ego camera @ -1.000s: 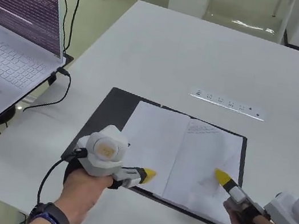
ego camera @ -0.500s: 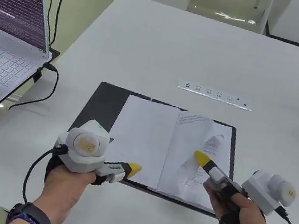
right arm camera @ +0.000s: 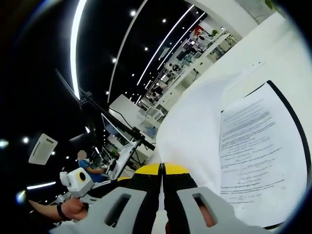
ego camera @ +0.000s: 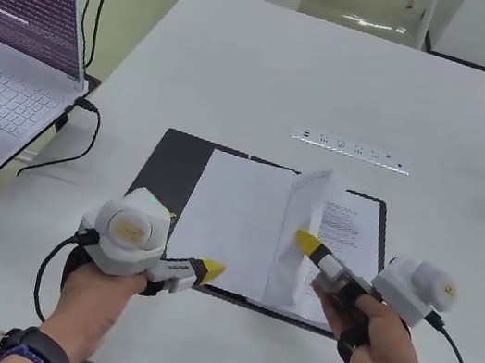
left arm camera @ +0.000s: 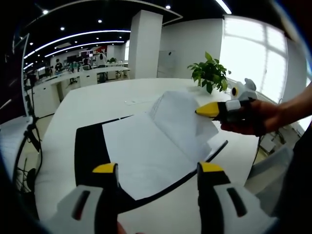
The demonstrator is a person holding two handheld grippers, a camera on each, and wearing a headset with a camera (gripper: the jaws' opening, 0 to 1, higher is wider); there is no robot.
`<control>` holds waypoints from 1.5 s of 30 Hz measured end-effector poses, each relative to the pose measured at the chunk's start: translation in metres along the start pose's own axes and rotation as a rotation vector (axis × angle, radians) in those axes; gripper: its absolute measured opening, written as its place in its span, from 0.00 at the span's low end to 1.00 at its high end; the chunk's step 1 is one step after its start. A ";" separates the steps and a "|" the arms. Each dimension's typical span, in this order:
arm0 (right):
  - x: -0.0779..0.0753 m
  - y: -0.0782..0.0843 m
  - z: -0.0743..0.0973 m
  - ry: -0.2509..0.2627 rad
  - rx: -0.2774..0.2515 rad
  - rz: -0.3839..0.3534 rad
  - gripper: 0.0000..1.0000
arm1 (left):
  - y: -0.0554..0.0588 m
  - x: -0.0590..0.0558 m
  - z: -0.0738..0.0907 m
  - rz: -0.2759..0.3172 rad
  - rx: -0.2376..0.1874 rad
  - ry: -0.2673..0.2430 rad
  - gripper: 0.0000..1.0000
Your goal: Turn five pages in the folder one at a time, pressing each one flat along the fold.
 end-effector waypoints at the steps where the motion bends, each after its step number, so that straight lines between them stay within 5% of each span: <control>1: 0.001 0.001 -0.002 -0.002 0.003 0.000 0.00 | 0.000 0.002 0.002 0.000 -0.003 -0.001 0.65; 21: 0.029 0.020 -0.057 -0.051 0.098 0.024 0.00 | 0.005 0.029 0.022 0.021 -0.032 -0.022 0.66; 45: 0.041 0.037 -0.094 -0.084 0.142 -0.017 0.00 | 0.021 0.040 0.033 0.027 -0.026 -0.031 0.67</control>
Point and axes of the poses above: the centre of the closed fingertips' face, and the gripper's own axes: z roughly backward along the fingers, x roughly to its left, y roughly out of its underside, the point moved 1 cm from there along z, roughly backward along the fingers, and after that the axes turned 8 degrees about x, right-handed, at the moved point
